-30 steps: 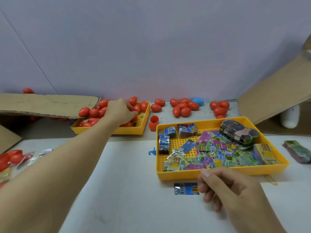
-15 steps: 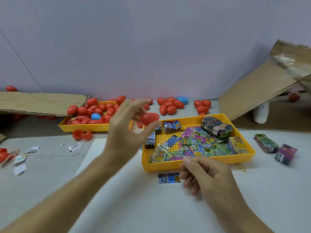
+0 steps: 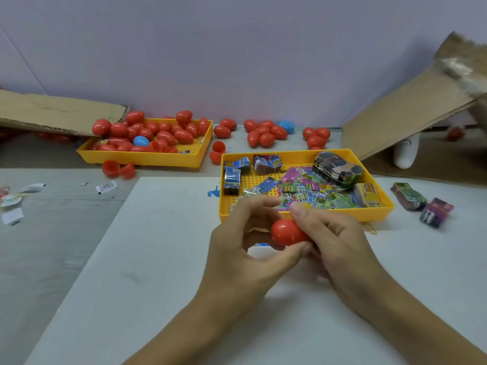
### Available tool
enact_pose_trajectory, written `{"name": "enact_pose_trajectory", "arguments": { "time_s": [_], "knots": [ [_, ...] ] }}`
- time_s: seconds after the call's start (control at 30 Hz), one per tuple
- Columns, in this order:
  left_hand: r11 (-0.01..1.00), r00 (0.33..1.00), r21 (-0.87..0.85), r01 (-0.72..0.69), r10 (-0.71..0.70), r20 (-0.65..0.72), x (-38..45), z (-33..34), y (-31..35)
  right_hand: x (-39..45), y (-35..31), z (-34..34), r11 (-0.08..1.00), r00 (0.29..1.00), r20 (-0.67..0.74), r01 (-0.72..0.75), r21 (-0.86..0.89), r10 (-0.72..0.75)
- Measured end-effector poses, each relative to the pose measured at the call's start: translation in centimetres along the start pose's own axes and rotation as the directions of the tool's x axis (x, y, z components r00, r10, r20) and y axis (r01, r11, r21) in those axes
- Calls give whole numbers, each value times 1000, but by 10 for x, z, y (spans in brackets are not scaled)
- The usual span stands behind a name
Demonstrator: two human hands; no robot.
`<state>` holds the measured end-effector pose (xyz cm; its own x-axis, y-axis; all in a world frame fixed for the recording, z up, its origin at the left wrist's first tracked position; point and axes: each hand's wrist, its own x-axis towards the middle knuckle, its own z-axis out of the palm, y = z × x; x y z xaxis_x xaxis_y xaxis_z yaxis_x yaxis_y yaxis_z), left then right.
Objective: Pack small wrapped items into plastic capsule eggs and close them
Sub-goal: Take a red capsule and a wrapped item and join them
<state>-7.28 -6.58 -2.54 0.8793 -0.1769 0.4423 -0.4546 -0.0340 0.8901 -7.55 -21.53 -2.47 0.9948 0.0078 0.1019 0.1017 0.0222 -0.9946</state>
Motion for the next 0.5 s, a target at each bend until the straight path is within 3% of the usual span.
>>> {"name": "enact_pose_trajectory", "arguments": {
  "time_s": [0.1, 0.2, 0.37, 0.5],
  "knots": [
    [993, 993, -18, 114, -114, -3, 4, -4, 2, 1, -3, 2, 1000, 998, -58, 9, 7, -9],
    [960, 973, -172, 222, -230, -28, 7, -6, 3, 1, -3, 2, 1000, 997, -80, 9, -10, -10],
    [874, 932, -331, 357, -359, 58, 12, -7, 2, 1, 0, -2, 1000, 998, -60, -14, -9, 14],
    [831, 902, -356, 427, -418, 106, 16, -7, 2, -2, -1, -2, 995, 995, 9, 97, 17, -98]
  ]
}}
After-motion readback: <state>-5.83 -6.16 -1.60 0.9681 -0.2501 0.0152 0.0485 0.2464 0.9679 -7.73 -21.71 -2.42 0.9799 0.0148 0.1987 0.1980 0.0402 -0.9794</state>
